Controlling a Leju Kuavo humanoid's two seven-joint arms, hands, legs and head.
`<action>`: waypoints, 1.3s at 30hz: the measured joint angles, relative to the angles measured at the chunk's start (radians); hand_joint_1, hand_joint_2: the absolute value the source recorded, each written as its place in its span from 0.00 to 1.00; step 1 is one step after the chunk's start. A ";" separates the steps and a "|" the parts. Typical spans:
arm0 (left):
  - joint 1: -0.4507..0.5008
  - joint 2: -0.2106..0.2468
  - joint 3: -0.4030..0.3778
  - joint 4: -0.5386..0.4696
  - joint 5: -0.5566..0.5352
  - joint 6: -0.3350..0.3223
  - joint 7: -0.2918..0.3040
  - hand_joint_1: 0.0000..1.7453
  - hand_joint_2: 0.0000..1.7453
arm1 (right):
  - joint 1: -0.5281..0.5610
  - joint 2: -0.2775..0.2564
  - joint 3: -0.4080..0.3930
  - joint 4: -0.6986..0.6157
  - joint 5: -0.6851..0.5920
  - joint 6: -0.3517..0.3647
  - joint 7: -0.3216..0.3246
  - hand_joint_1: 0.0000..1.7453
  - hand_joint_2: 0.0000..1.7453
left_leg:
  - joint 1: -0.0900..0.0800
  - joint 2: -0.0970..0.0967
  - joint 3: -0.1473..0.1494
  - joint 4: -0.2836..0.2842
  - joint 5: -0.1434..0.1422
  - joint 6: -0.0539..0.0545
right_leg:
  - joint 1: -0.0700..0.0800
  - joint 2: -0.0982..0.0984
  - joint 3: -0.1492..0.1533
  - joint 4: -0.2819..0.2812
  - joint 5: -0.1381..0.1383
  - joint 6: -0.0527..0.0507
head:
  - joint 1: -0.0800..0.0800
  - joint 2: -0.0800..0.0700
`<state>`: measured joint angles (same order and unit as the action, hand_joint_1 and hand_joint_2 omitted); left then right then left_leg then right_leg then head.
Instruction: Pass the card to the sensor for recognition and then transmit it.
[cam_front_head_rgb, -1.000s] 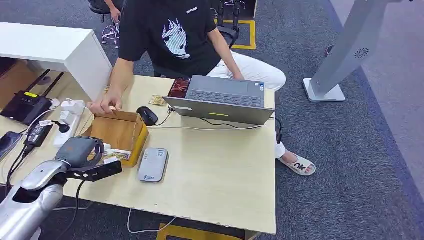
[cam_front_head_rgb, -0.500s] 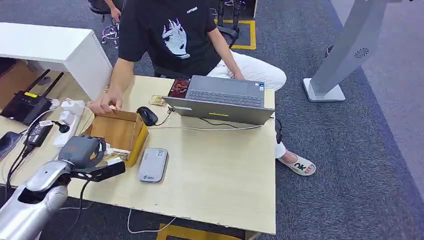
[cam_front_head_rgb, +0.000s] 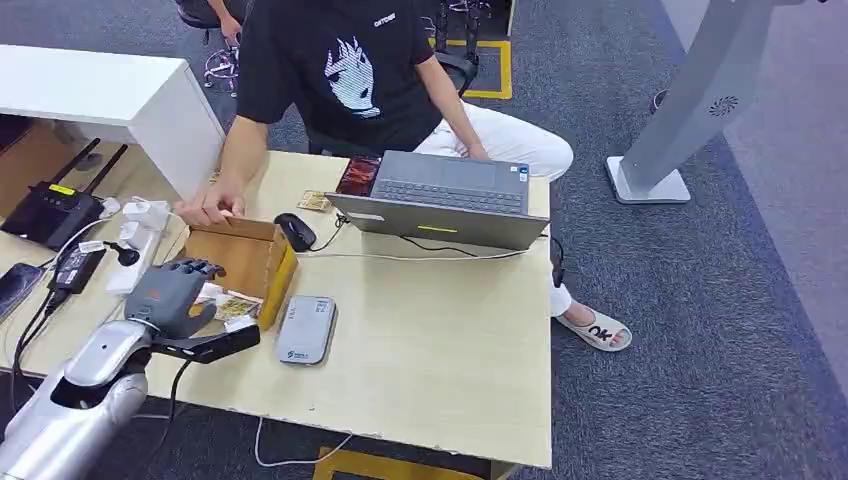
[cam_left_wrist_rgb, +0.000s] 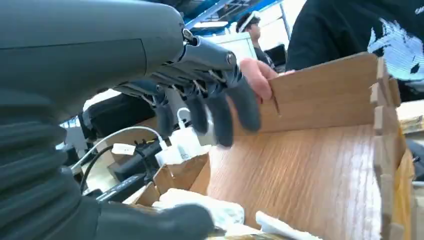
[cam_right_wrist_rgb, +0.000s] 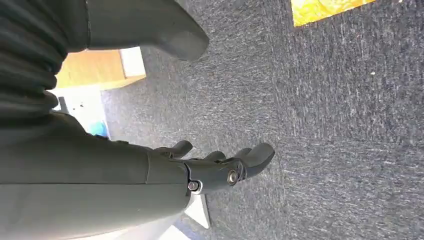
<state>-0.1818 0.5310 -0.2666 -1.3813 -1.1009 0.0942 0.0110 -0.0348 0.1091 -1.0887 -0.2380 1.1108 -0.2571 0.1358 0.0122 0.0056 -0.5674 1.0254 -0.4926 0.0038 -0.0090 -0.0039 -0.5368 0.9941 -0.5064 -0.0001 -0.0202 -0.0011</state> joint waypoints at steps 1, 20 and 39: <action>0.000 -0.003 0.000 0.000 -0.004 0.005 0.000 0.00 1.00 | 0.000 0.000 -0.002 0.000 0.002 0.000 0.000 0.00 1.00 | 0.000 0.000 0.000 0.000 0.000 0.000 | 0.000 0.000 0.000 0.000 0.000 0.000 | 0.000 0.000; 0.003 -0.020 0.045 -0.050 -0.009 0.029 0.009 0.00 1.00 | 0.000 0.003 -0.027 0.000 0.010 -0.006 -0.003 0.00 1.00 | 0.000 0.000 0.000 0.000 0.000 0.000 | 0.000 0.000 0.000 0.000 0.000 0.000 | 0.000 0.000; 0.149 0.066 0.130 -0.244 0.088 -0.055 -0.022 0.00 1.00 | -0.001 0.013 -0.062 0.000 0.004 -0.026 -0.017 0.00 1.00 | 0.000 0.000 -0.001 0.000 0.000 0.000 | 0.000 0.000 0.000 0.000 0.000 0.000 | 0.000 0.000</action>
<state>-0.0329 0.5966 -0.1366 -1.6254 -1.0128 0.0393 -0.0107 -0.0358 0.1217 -1.1505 -0.2380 1.1151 -0.2831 0.1187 0.0124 0.0055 -0.5683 1.0252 -0.4927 0.0037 -0.0090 -0.0041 -0.5368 0.9944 -0.5069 -0.0001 -0.0202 -0.0008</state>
